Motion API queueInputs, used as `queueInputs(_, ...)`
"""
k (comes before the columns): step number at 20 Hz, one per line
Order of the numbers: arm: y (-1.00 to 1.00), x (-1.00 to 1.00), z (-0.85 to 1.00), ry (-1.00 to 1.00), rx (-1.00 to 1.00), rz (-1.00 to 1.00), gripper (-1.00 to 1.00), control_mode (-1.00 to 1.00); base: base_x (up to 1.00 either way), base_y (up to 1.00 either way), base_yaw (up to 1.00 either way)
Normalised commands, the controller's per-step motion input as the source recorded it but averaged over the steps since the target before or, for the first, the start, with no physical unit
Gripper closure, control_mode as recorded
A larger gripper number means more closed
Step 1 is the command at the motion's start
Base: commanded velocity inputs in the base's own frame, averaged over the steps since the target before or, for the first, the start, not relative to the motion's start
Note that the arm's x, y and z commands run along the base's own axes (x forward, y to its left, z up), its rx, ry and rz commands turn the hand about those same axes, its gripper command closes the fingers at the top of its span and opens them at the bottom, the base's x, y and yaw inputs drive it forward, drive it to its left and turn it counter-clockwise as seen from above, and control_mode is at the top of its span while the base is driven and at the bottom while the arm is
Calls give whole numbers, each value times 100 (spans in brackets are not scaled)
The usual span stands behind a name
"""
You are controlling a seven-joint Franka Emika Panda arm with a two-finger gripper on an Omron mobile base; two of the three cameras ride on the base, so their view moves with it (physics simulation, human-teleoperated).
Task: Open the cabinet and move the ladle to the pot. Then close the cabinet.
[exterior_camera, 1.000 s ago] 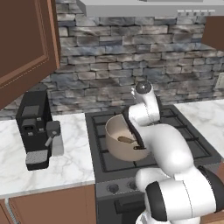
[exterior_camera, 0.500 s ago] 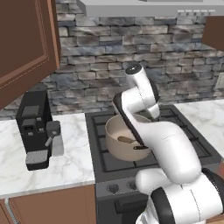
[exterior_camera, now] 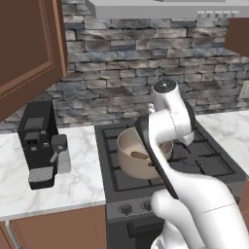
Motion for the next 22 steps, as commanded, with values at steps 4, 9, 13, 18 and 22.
queueInputs(4, 0, -82, 17, 1, 0, 62, -100, -100, 0, 0, 0)
queueInputs(9, 0, -62, 41, 2, 0, 67, -100, -100, 0, 0, 0)
queueInputs(13, 0, -33, 43, 0, 0, 53, -100, -100, 0, 0, 0)
queueInputs(18, 0, -45, 51, 0, -1, 23, -100, -100, 0, 0, 0)
queueInputs(22, 0, -44, 42, 0, -3, 1, -100, -100, 0, 0, 0)
